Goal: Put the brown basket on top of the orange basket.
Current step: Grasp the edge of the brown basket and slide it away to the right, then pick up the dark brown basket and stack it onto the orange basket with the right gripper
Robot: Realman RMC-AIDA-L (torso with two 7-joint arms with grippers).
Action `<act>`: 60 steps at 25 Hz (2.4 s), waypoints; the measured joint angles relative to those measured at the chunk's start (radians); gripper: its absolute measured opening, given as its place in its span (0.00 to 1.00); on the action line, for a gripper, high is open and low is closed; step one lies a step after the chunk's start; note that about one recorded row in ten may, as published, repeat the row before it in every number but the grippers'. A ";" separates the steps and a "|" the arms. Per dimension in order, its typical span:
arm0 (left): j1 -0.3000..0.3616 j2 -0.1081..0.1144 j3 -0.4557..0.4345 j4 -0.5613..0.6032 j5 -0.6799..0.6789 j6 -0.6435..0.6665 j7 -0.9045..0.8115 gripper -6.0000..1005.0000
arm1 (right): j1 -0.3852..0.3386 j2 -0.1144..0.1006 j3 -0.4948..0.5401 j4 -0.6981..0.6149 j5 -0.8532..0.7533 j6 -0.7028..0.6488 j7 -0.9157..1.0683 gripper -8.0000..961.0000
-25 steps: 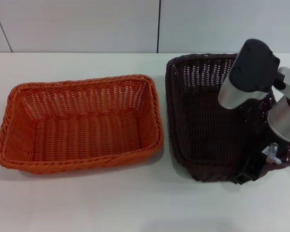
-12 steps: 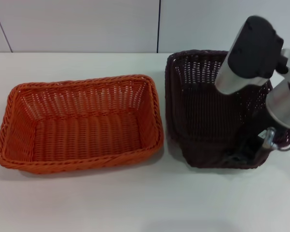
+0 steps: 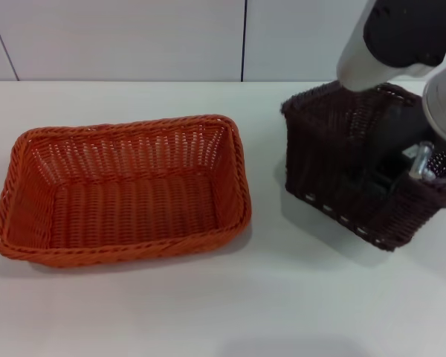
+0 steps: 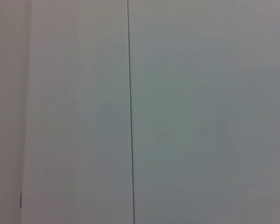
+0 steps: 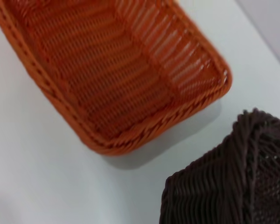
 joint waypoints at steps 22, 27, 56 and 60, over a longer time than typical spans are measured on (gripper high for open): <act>0.006 -0.004 0.005 0.006 0.000 -0.029 -0.030 0.75 | 0.033 0.004 -0.314 -0.163 -0.107 0.190 -0.556 0.17; 0.007 -0.006 0.008 0.004 0.000 -0.038 -0.039 0.75 | -0.048 0.004 -0.339 -0.166 -0.064 0.305 -0.779 0.17; -0.016 -0.009 0.002 -0.005 -0.013 -0.128 -0.054 0.75 | -0.253 0.000 -0.229 0.075 0.331 0.643 -1.767 0.17; -0.017 -0.009 0.002 -0.005 -0.013 -0.129 -0.053 0.75 | -0.245 -0.002 -0.195 0.111 0.356 0.642 -1.866 0.17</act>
